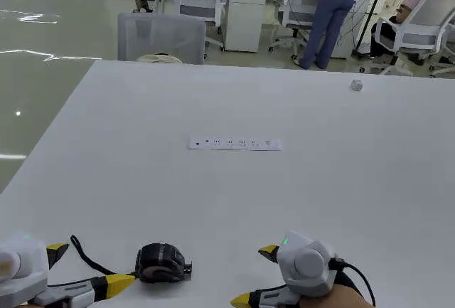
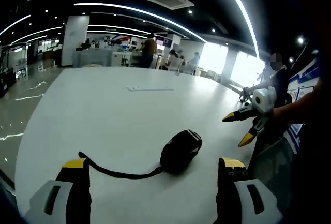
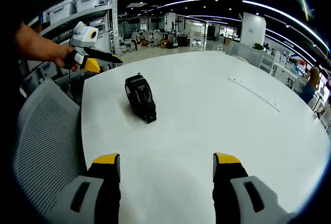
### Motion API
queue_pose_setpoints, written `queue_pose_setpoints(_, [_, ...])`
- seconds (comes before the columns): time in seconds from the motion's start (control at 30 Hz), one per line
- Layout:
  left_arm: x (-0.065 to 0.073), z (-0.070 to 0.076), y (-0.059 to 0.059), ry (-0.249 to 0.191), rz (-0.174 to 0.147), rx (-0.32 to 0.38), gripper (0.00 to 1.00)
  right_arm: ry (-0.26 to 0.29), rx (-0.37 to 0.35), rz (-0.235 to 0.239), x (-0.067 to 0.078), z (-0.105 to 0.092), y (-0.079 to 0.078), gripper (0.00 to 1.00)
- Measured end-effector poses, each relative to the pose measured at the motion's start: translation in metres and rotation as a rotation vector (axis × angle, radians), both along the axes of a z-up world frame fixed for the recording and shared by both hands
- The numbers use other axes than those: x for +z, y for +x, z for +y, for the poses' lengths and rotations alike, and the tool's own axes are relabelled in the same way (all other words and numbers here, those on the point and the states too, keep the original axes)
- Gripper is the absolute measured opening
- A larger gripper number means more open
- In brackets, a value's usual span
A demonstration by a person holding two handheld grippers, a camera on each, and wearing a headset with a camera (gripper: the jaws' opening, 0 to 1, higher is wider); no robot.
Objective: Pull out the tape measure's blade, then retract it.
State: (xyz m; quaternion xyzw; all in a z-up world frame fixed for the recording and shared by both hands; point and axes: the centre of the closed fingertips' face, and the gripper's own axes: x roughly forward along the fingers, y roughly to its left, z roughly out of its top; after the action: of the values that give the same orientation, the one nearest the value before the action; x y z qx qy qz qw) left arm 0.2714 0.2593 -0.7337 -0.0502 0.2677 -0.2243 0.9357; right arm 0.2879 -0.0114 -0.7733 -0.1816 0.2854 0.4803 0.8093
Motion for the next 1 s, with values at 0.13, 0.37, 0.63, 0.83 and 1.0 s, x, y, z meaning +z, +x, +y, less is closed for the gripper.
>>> queue_pose_setpoints(0.13, [-0.001,0.005,-0.014,-0.023,0.003,0.011,1.00,0.030,-0.050,0.001,0.009,-0.020,-0.002,0.83])
queue_pose_setpoints(0.37, [-0.009,-0.004,-0.042,0.048,0.007,-0.085,1.00,0.075,-0.167,0.005,0.017,-0.069,-0.013,0.90])
queue_pose_setpoints(0.63, [-0.012,0.011,-0.059,0.001,0.016,-0.010,1.00,0.007,-0.248,0.004,0.008,-0.128,-0.028,0.99])
queue_pose_setpoints(0.83, [-0.009,0.029,-0.057,-0.003,0.009,0.038,1.00,0.016,-0.303,0.017,0.009,-0.145,-0.026,1.00])
queue_pose_setpoints(1.0, [-0.003,0.033,-0.051,-0.003,0.001,0.035,1.00,0.018,-0.293,0.000,0.013,-0.138,-0.030,1.00])
